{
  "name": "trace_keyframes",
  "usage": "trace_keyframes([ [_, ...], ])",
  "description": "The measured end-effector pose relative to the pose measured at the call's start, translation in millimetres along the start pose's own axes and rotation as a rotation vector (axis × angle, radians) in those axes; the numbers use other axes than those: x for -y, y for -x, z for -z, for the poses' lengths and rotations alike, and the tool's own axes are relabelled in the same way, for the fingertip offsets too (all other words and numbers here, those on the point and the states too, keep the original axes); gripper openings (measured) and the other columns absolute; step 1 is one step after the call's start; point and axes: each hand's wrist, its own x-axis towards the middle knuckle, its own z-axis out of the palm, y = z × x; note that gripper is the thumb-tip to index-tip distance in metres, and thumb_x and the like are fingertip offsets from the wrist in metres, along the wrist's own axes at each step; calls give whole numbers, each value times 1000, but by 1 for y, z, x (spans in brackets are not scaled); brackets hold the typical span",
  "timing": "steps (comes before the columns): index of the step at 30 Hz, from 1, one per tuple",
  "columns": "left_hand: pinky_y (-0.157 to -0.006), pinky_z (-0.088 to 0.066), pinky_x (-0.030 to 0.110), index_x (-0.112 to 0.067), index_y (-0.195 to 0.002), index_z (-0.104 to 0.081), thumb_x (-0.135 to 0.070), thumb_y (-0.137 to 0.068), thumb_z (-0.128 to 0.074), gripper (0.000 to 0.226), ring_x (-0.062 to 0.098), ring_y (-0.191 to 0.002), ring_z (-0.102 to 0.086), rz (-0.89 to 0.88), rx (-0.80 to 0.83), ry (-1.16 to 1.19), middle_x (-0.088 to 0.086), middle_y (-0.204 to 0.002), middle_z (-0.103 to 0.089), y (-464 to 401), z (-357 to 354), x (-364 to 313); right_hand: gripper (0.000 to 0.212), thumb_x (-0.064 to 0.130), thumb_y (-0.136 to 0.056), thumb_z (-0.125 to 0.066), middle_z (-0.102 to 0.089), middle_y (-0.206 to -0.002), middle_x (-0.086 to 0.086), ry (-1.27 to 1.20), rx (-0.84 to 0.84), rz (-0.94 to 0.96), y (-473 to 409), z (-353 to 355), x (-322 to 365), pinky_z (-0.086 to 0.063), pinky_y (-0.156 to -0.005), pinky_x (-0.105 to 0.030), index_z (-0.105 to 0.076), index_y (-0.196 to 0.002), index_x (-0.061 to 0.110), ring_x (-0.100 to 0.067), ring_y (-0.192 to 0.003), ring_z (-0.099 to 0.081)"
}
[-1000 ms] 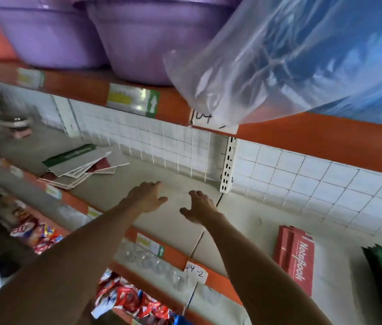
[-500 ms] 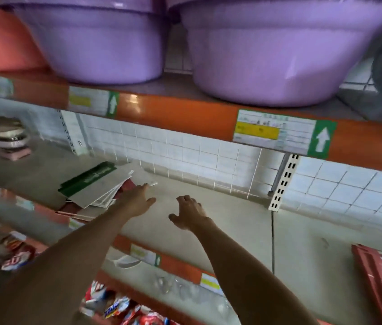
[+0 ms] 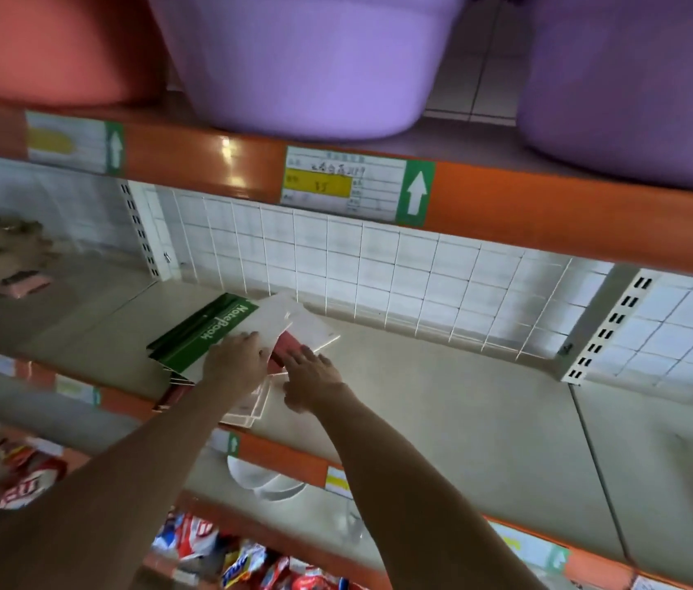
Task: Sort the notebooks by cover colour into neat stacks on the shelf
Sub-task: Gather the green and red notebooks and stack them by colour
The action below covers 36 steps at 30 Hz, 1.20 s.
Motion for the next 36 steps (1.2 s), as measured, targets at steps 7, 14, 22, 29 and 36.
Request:
trace_keyframes([
  [7, -92, -43, 43, -11, -102, -64, -23, -91, -51, 21, 30, -111, -51, 2, -6, -74, 9, -116, -58, -13, -4, -11, 65, 19, -88, -55, -31, -157, -1, 109, -81, -125, 6, -5, -9, -7, -122, -46, -34, -150, 22, -28, -150, -11],
  [14, -112, -18, 68, -31, -90, -52, -25, -89, -54, 6, 38, -132, -35, -110, 157, 18, 4, -127, -50, -14, -15, -79, 39, 20, -80, -52, -60, -119, -9, 47, -385, -282, 73, -22, -73, -43, -97, -44, -63, -117, 10, -35, -118, -53],
  [22, -116, -12, 64, -50, -147, -28, -69, -96, -26, 54, 41, -148, -14, -356, 296, -26, 3, -163, -17, 2, -29, -155, 21, 26, -89, -59, -61, -102, -5, 181, -383, -587, 145, -13, -130, -49, -77, -42, -66, -102, 12, -33, -93, -61],
  [29, -115, -11, 62, -31, -151, -26, -85, -82, -33, 87, 43, -146, -14, -181, 252, 36, 19, -161, -14, 15, -38, -167, 37, 40, -100, -41, -49, -130, -6, 120, -282, -620, 160, 0, -134, -41, -100, -40, -59, -127, 22, -28, -121, -47],
  [36, -105, -37, 48, -23, -139, -46, -83, -78, -47, 85, 42, -127, -42, -127, 194, -5, 27, -144, -40, 15, -30, -170, 52, 50, -95, -46, -48, -139, -10, -55, -199, -674, 141, 6, -133, -34, -107, -39, -46, -134, 16, -30, -132, -41],
])
